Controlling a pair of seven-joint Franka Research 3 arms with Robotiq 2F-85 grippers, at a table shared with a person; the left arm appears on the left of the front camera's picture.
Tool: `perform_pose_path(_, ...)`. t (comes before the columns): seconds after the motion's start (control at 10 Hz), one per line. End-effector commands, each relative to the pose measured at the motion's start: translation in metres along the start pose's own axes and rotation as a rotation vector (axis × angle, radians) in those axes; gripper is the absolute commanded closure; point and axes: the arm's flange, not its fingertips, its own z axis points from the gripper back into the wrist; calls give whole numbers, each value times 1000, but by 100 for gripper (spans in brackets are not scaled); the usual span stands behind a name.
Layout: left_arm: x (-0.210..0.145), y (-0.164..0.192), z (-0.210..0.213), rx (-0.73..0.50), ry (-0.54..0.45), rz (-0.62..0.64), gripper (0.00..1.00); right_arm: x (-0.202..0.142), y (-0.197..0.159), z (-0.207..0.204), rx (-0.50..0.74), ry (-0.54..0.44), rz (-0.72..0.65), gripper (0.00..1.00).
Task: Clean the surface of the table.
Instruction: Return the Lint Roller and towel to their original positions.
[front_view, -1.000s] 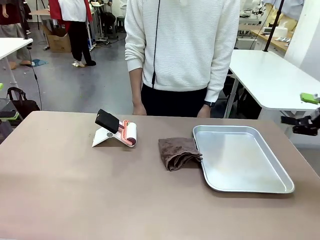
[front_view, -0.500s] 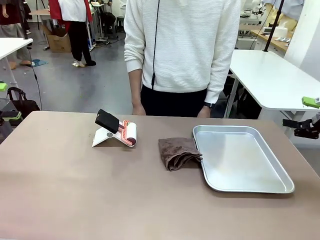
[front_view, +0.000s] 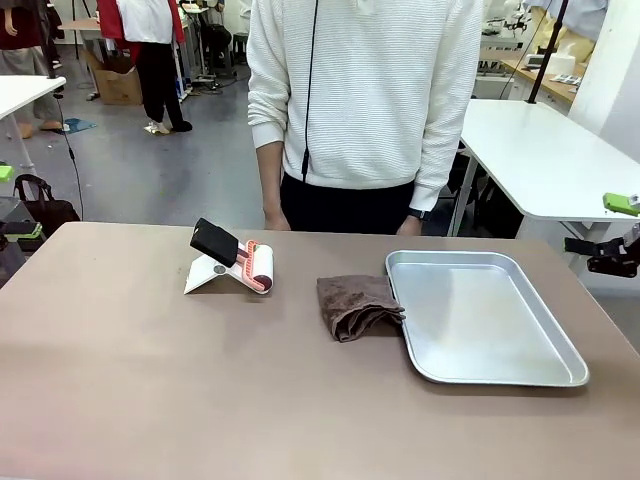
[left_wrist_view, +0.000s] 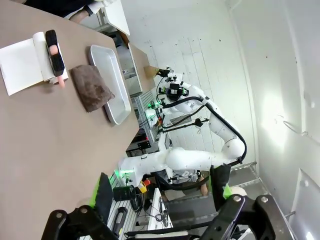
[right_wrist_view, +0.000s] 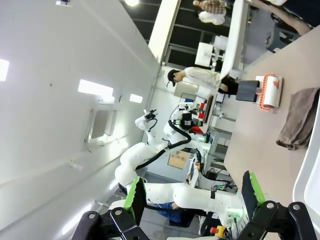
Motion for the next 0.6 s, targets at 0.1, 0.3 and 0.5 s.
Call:
perform_pose_path(0.1, -5, -2, -1, -7, 4, -11, 0, 0, 6, 0, 6, 0, -7, 0)
perform_pose_path(0.3, -5, -2, -1, -7, 4, -11, 0, 0, 6, 0, 6, 0, -7, 0)
perform_pose_path(0.5, -5, -2, -1, -7, 4, -11, 0, 0, 6, 0, 6, 0, -7, 0)
